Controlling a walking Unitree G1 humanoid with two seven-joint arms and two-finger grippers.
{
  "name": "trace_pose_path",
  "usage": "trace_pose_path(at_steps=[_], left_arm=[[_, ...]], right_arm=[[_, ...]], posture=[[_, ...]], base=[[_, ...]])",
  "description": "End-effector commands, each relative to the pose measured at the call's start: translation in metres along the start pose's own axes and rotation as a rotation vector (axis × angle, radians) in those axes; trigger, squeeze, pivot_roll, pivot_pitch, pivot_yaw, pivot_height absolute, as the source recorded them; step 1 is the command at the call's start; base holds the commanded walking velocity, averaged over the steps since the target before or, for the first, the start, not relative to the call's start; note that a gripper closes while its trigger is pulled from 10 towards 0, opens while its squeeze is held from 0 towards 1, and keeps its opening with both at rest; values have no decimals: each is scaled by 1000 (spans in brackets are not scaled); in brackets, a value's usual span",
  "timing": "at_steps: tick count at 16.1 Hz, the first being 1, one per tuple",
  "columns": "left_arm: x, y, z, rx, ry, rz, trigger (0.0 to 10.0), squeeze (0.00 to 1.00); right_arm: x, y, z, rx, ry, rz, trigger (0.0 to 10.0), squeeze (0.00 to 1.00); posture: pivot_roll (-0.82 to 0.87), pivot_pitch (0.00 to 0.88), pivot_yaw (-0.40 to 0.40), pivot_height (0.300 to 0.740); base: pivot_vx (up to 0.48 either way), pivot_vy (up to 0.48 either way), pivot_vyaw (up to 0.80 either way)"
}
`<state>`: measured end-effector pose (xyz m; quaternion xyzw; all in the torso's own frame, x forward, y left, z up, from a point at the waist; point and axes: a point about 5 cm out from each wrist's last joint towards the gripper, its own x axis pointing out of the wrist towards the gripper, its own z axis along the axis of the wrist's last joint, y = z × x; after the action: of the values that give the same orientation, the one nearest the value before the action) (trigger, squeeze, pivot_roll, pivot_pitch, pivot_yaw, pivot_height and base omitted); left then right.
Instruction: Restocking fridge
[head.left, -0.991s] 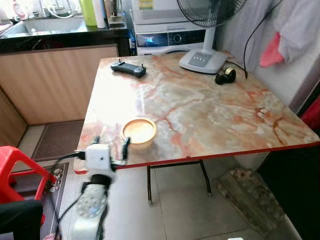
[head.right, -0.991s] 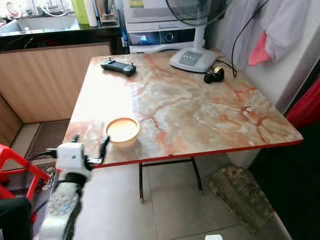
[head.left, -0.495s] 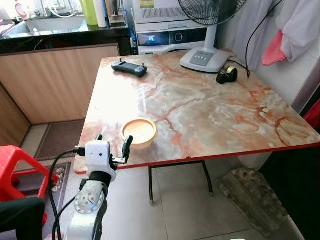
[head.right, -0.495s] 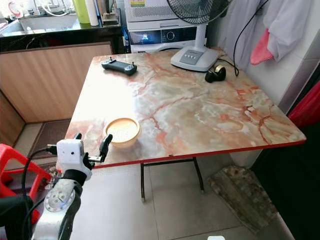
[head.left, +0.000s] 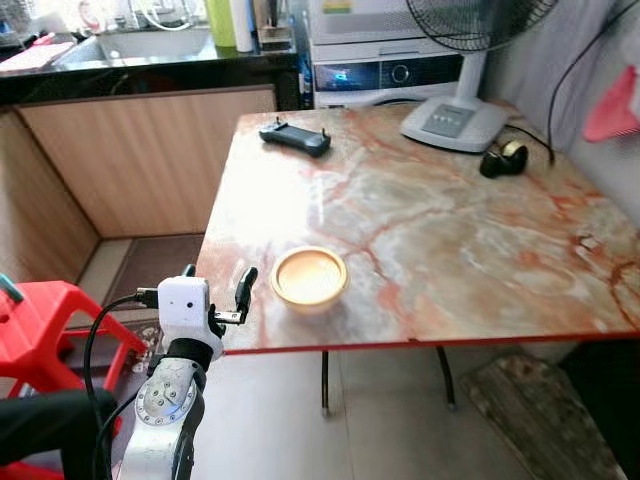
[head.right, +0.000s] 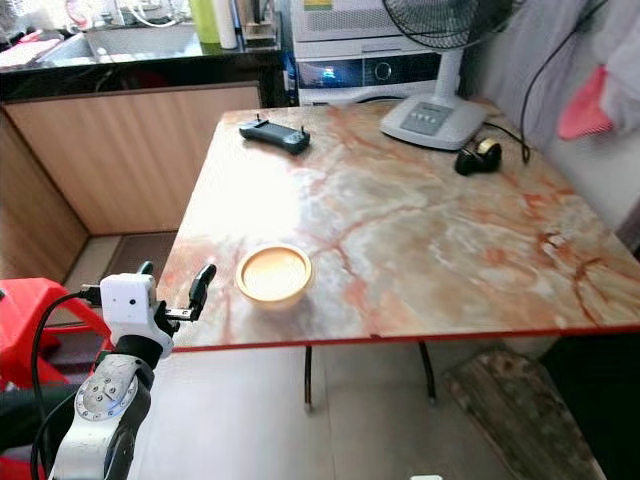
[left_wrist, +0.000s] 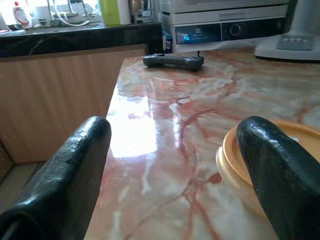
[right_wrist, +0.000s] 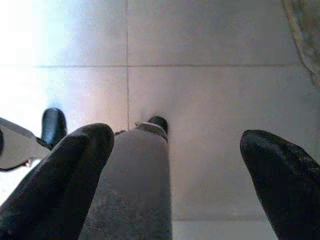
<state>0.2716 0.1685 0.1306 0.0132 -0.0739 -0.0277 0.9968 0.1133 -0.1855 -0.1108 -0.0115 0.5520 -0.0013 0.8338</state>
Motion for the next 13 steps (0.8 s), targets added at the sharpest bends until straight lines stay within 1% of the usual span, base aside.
trace_pose_path(at_steps=[1, 2, 4, 5, 9, 12, 13], left_arm=[[0, -4, 3, 0, -3, -17, 10000, 0], [-1, -8, 1, -1, 4, -38, 10000, 0], [1, -10, 1, -2, 4, -51, 10000, 0], [3, -12, 2, 1, -1, -55, 10000, 0], [5, -19, 3, -25, -1, -73, 10000, 0], [2, -17, 2, -78, 18, -48, 10000, 0], [2, -16, 1, -119, 34, -41, 10000, 0]], right_arm=[[-2, 4, -15, 8, 56, 7, 10000, 0], [-2, 0, -16, 34, 55, -13, 10000, 0], [-2, -2, -17, 59, 51, -22, 10000, 0], [-3, -4, -16, 45, 47, -13, 10000, 0], [-2, -7, -13, 31, 43, -20, 10000, 0], [-2, -8, -11, 30, 38, -21, 10000, 0], [-2, -8, -10, 26, 36, -20, 10000, 0]], posture=[[46, 0, 65, 740], [43, 0, 62, 740], [41, 0, 56, 740], [48, 0, 47, 740], [68, 0, 26, 740], [84, 0, 13, 740], [86, 0, 9, 740]], base=[[259, 0, 0], [262, 0, 0], [261, 0, 0], [259, 0, 0], [0, 0, 0], [0, 0, 0], [0, 0, 0]])
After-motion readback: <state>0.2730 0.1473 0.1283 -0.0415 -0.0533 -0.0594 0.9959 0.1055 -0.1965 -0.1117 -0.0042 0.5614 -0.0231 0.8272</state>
